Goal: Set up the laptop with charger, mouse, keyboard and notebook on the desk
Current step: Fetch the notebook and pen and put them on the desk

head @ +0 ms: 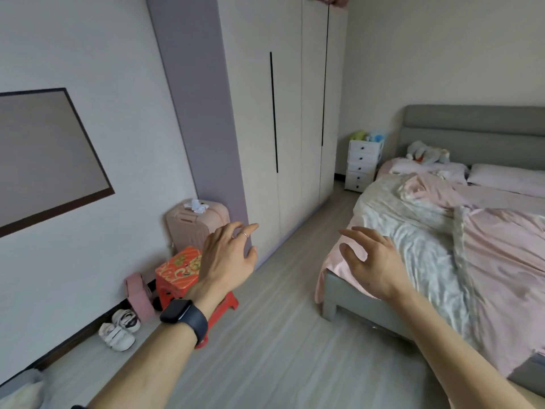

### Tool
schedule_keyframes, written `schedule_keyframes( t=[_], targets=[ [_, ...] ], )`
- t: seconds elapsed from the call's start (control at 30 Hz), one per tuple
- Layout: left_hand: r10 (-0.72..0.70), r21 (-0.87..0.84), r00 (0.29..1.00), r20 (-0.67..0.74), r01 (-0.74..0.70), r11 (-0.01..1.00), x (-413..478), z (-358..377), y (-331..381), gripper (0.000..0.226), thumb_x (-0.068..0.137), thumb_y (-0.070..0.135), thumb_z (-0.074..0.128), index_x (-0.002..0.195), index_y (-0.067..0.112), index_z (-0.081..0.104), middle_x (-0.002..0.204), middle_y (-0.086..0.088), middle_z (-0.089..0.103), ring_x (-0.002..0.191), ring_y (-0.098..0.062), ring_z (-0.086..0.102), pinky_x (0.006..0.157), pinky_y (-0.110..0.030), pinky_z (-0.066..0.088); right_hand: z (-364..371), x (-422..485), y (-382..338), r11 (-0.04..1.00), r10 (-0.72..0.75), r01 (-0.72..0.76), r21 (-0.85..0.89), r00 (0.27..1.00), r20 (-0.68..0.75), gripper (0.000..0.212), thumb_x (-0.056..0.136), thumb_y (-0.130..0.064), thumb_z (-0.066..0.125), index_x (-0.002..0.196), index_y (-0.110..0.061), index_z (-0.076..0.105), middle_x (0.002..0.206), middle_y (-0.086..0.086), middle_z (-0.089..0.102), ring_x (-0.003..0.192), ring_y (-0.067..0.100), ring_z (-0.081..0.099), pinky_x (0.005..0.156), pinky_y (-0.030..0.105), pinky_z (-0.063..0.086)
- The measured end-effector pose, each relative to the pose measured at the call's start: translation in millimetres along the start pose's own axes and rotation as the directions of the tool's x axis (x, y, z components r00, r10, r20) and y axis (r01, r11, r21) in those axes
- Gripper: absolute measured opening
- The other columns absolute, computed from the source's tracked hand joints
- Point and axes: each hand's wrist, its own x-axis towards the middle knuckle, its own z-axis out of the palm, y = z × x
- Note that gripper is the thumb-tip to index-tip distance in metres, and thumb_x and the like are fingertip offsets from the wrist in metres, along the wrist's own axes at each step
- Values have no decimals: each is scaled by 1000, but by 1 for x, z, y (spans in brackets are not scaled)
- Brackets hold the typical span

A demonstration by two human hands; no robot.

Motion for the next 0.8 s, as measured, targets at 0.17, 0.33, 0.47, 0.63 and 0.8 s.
schedule_keyframes(
  t=[0.17, 0.33, 0.47, 0.63, 0.8],
  targets=[
    [-63, 9, 998, 6, 63, 998, 119, 53, -10, 51, 91, 31, 57, 141, 32, 50, 139, 1, 52, 129, -24, 47, 105, -39, 38, 34, 126, 48, 999, -34, 33, 41, 999, 26, 34, 97, -28, 60, 131, -29, 65, 134, -3, 62, 124, 21, 54, 104, 27, 35],
    [-87, -14, 996, 16, 88, 996, 226, 101, -21, 49, 92, 31, 57, 141, 31, 51, 137, 4, 52, 127, -21, 48, 105, -39, 39, 65, 242, 90, 995, -68, 65, 77, 997, 33, 31, 97, -22, 62, 127, -22, 68, 129, -1, 66, 123, 21, 57, 103, 30, 35],
    [-86, -35, 996, -1, 86, 996, 303, 137, -36, 47, 92, 31, 59, 138, 29, 54, 136, 3, 55, 124, -23, 52, 102, -42, 43, 88, 319, 115, 995, -63, 60, 82, 998, 30, 31, 97, -28, 60, 127, -26, 68, 128, -2, 65, 116, 23, 59, 103, 33, 40],
    [-30, -46, 1000, 2, 30, 998, 403, 192, -57, 46, 93, 31, 57, 138, 32, 54, 138, 5, 53, 125, -23, 50, 103, -40, 41, 127, 415, 144, 999, 1, -2, 48, 1000, 26, 33, 97, -33, 58, 129, -31, 66, 131, -5, 63, 118, 27, 56, 101, 31, 42],
    [30, -53, 999, 17, -29, 998, 532, 251, -95, 43, 94, 32, 54, 138, 34, 54, 141, 6, 51, 127, -21, 48, 107, -37, 35, 169, 515, 167, 1000, 29, -29, -8, 1000, -6, 32, 98, -26, 59, 129, -25, 66, 130, -4, 64, 124, 21, 52, 104, 30, 35]
  ],
)
